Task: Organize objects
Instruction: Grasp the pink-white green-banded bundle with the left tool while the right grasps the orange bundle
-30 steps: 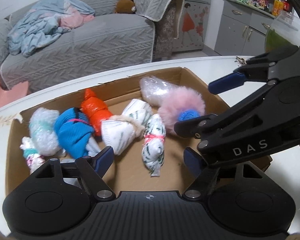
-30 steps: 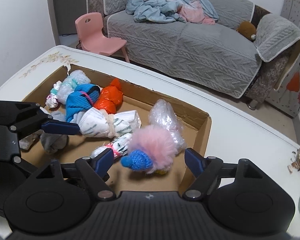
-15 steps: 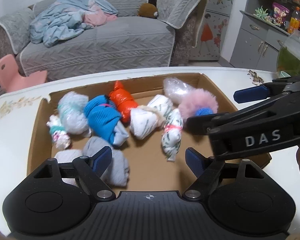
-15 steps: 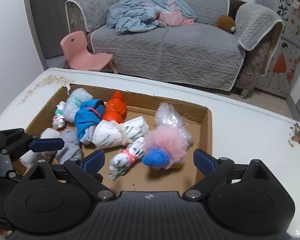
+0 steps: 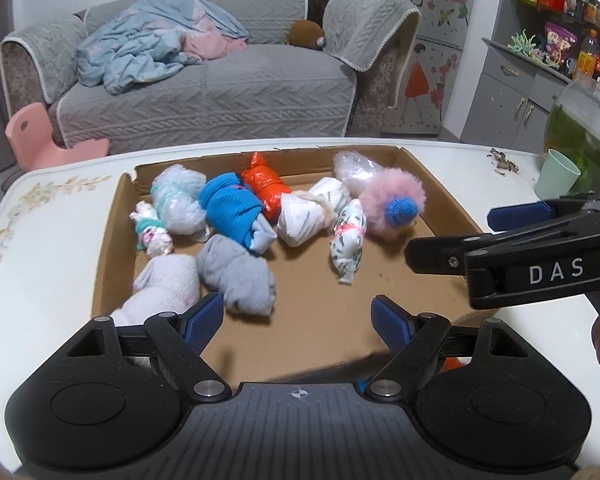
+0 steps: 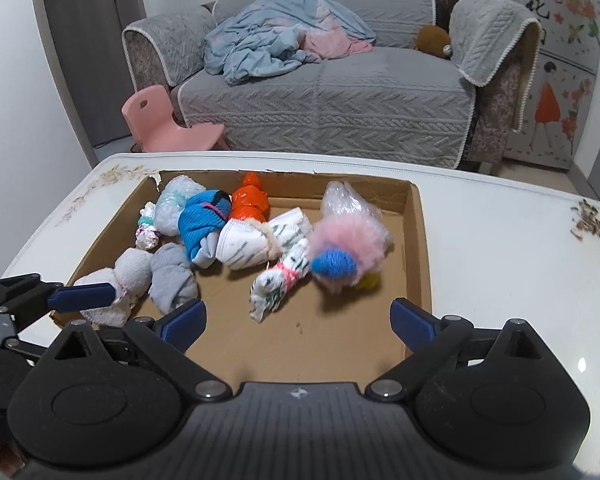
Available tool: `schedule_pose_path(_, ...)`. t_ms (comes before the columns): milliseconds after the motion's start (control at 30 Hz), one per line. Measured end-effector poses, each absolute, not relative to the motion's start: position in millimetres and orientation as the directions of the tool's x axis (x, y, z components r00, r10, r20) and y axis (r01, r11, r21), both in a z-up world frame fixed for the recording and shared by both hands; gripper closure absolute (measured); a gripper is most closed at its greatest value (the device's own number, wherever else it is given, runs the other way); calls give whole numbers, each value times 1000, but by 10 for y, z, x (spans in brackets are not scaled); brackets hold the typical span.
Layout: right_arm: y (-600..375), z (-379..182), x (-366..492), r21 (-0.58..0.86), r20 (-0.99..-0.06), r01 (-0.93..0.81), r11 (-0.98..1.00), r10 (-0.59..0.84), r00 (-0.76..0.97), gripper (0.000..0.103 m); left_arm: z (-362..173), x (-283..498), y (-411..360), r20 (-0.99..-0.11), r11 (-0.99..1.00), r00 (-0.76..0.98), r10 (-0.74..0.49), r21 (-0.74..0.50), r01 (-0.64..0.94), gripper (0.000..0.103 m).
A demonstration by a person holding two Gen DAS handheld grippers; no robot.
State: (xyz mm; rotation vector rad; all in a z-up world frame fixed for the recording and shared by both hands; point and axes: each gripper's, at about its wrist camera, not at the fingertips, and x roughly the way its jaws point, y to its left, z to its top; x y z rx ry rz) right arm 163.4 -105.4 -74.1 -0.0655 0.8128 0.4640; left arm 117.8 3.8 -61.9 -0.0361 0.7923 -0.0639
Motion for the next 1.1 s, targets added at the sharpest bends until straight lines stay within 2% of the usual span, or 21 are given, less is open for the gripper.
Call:
schedule_pose_path(400,-1204,-840,1043,156,-647,-431,889,422,635,2,-592,231,593,-597,994,802,-8,-93,-58,15)
schedule_pose_path(700,-1252,-1183,704,126,-534,-467,875,457,712,5,-891,-438,1140,-481,980,870,107,-96,-173,10)
schedule_pose_path(967,-1254,-1393,640,96,-524,-413,906,399,753,5,-1079,-378,1267,-498,984,859,117,-60,-169,7)
schedule_pose_path(1100,-1173,-1424,685,67,-545,-405,912,374,750,16,-1151,-213,1192,-518,995,851,86,-4,-103,5)
